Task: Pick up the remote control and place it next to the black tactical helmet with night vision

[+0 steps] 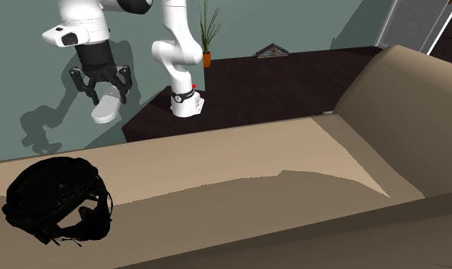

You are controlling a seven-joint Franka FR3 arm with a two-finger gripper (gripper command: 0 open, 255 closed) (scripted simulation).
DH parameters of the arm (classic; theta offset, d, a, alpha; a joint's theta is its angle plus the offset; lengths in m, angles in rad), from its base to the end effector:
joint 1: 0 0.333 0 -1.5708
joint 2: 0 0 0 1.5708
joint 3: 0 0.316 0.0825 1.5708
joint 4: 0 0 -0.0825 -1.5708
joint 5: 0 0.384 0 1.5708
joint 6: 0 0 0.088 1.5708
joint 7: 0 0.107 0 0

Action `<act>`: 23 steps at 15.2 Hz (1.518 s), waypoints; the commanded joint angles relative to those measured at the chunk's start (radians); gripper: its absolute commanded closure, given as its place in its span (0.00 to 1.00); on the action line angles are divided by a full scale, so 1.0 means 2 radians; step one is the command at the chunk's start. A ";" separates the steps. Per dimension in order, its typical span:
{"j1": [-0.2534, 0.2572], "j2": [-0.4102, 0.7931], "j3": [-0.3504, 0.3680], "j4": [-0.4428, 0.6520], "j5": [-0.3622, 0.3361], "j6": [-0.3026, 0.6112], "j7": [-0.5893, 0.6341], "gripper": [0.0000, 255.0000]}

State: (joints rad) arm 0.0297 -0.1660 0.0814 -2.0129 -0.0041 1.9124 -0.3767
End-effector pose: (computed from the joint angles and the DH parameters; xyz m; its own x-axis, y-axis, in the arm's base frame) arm 0.5126 0.0590 0.5317 0.8813 0.4695 0.0539 0.4679 -0.8829 0.0400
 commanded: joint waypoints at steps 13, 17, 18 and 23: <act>-0.061 0.030 -0.084 0.015 -0.002 0.016 -0.144 1.00; -0.061 0.034 -0.084 -0.008 -0.001 0.043 -0.145 1.00; -0.061 0.035 -0.084 -0.013 -0.001 0.049 -0.145 1.00; -0.061 0.043 -0.084 -0.038 -0.001 0.082 -0.145 1.00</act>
State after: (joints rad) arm -0.0934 -0.0822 -0.0880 -2.0801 -0.0058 2.0652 -0.6683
